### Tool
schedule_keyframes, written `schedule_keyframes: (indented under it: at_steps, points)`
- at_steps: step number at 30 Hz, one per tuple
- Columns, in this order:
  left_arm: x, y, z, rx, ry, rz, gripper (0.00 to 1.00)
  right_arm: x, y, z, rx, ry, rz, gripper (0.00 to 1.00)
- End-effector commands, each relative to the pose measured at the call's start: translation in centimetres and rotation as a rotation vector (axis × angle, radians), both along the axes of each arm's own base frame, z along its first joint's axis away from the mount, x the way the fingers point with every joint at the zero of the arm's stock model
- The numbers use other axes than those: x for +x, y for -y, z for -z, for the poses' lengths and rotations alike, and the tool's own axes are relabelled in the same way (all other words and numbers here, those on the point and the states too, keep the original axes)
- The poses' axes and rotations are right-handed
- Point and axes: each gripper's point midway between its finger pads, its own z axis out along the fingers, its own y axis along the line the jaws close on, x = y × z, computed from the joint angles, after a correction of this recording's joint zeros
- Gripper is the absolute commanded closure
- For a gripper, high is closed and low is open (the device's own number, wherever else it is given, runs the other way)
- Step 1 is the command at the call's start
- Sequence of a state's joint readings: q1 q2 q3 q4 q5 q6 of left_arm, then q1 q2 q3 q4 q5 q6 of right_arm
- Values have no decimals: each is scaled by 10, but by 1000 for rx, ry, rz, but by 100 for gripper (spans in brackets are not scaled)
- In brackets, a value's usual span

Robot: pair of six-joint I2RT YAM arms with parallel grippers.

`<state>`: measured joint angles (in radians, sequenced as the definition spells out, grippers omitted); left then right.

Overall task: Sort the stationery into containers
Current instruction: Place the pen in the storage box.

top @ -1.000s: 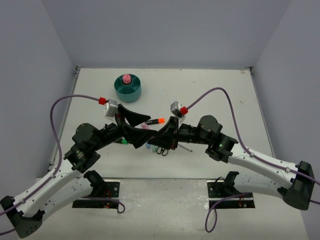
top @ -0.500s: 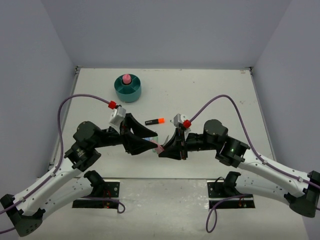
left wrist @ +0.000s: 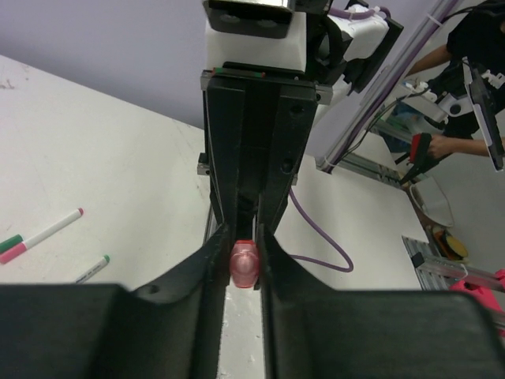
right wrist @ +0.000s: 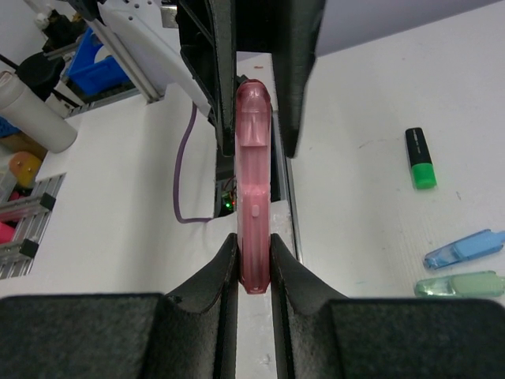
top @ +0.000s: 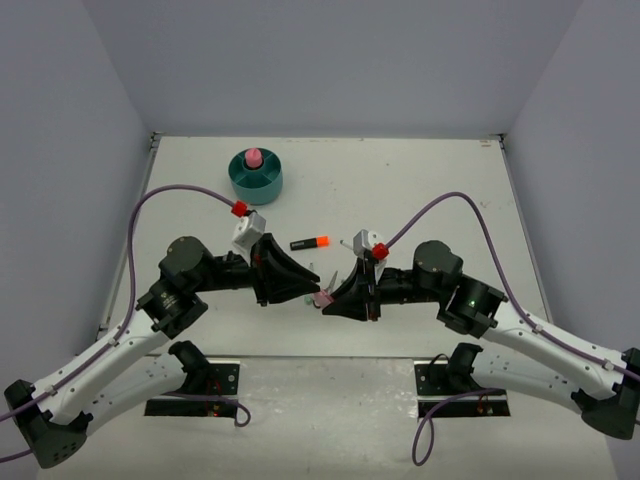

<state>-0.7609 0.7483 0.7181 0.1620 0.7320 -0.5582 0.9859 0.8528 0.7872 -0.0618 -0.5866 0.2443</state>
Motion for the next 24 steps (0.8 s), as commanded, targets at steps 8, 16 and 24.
schedule_keyframes:
  at_steps: [8, 16, 24]
  points:
    - [3, -4, -18, -27, 40, -41, 100, 7, 2, -20, 40, 51, 35, 80]
    - [119, -47, 7, 176, -147, -751, 100, 69, 21, 12, -46, -22, 450, 1]
    - [215, -157, 16, 312, -275, -1478, 100, 109, 74, 28, -27, -34, 830, 1]
